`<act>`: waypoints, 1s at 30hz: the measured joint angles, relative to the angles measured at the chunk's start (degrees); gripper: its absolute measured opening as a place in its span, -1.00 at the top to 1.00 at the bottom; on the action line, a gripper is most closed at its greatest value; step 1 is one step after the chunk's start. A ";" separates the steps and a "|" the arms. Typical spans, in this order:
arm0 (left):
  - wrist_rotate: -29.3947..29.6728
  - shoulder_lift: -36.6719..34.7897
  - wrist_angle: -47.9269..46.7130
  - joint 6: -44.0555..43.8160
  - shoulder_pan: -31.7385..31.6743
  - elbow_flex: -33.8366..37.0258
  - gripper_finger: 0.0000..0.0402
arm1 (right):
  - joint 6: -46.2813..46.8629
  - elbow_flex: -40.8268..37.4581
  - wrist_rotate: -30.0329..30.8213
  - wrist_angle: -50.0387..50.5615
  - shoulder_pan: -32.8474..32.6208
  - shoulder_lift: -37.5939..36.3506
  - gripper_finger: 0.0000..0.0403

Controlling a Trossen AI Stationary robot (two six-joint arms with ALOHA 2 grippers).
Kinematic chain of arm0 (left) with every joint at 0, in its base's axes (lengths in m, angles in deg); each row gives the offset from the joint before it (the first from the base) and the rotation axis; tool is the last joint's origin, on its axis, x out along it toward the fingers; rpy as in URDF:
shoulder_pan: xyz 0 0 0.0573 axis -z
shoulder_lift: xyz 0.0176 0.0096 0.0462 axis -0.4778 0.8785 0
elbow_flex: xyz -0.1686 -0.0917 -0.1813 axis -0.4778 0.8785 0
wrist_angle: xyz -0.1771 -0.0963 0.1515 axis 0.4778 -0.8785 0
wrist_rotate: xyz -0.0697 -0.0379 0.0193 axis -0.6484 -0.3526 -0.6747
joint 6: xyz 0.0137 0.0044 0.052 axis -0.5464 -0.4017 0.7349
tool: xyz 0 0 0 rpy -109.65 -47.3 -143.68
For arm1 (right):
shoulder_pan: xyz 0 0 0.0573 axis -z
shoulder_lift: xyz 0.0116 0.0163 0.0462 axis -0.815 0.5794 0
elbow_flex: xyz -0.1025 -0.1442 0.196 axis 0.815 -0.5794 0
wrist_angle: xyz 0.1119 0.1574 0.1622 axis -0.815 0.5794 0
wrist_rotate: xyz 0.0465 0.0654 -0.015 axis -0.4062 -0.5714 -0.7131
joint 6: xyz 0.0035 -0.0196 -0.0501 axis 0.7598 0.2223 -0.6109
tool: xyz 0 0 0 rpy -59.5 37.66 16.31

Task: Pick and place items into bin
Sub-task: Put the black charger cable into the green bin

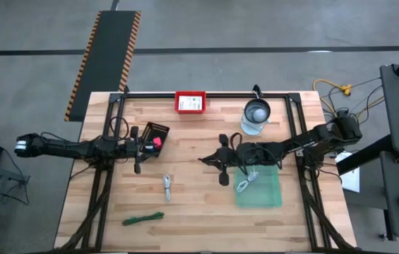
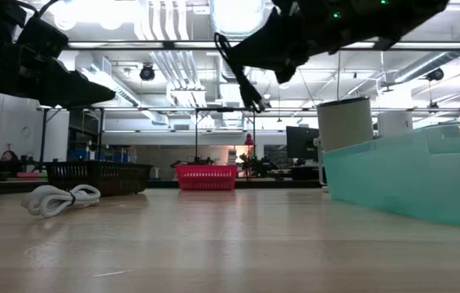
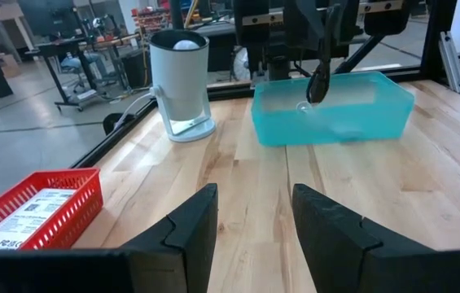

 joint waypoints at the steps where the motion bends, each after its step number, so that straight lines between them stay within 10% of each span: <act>1: 0.01 0.00 -0.02 0.00 -0.02 0.00 0.28 | 0.36 -0.82 1.21 0.01 -0.49 -0.61 0.95; 30: 0.01 0.00 -0.02 0.00 -0.02 0.07 0.28 | 7.41 -13.35 9.07 16.64 -6.19 -21.00 0.94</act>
